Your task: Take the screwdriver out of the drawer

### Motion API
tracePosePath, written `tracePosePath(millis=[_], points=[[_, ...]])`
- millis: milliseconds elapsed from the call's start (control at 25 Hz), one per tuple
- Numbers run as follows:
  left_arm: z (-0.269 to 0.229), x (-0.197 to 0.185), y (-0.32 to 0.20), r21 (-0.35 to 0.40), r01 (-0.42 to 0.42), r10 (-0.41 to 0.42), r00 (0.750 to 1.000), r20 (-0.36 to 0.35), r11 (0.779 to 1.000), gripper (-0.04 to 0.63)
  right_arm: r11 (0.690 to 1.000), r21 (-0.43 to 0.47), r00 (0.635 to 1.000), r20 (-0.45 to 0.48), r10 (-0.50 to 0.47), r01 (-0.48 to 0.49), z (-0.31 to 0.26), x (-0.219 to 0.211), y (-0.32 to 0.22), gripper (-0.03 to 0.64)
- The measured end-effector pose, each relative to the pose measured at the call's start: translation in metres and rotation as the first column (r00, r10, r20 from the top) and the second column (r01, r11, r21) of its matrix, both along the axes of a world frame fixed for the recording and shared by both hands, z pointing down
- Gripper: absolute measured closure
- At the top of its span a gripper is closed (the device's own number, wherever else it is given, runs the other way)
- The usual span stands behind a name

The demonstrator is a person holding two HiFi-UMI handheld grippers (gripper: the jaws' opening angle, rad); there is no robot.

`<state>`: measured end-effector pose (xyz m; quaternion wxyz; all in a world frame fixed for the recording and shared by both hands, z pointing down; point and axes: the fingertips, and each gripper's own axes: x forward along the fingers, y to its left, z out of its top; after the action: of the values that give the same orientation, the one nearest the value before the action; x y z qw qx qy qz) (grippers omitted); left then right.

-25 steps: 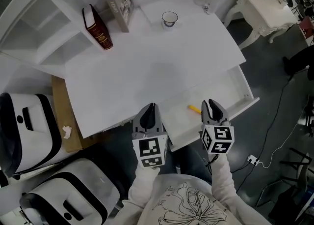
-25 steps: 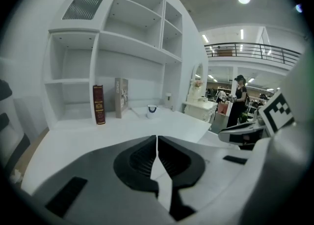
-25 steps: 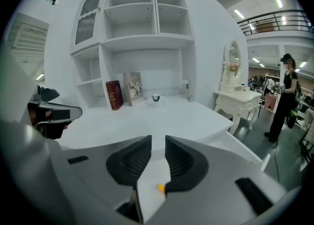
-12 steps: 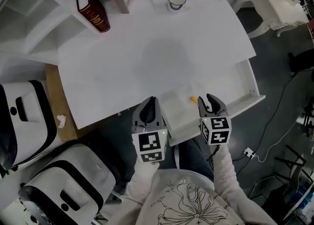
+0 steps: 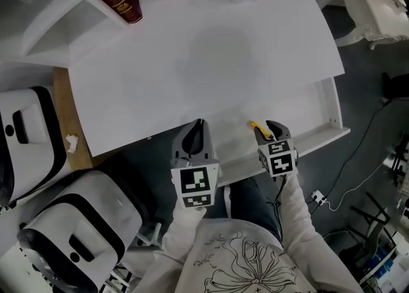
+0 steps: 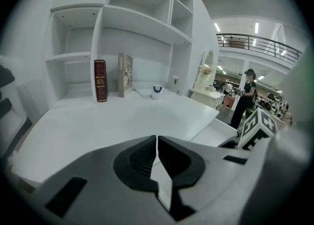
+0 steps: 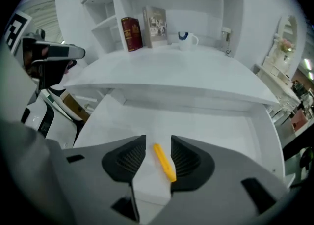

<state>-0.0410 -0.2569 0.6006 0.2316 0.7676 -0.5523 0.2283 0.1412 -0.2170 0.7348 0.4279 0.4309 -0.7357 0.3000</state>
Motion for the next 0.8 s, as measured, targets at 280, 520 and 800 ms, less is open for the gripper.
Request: tracePosePath(millis=[280, 520, 800], points=[[0.014, -0.003, 0.003, -0.03, 0.034, -0.033, 0.999, 0.01, 0.999, 0.583, 0.979, -0.143, 0.984, -0.083, -0.156, 0.143, 0.047, 0.01, 0.015, 0.453], [0.024, -0.006, 0.005, -0.047, 0.055, -0.054, 0.998, 0.014, 0.997, 0.583, 0.921, -0.271, 0.933, -0.149, -0.326, 0.279, 0.071, 0.017, 0.025, 0.44], [0.031, -0.008, 0.01, -0.063, 0.07, -0.069, 0.997, 0.019, 0.996, 0.583, 0.842, -0.376, 0.851, -0.206, -0.483, 0.387, 0.092, 0.028, 0.034, 0.462]])
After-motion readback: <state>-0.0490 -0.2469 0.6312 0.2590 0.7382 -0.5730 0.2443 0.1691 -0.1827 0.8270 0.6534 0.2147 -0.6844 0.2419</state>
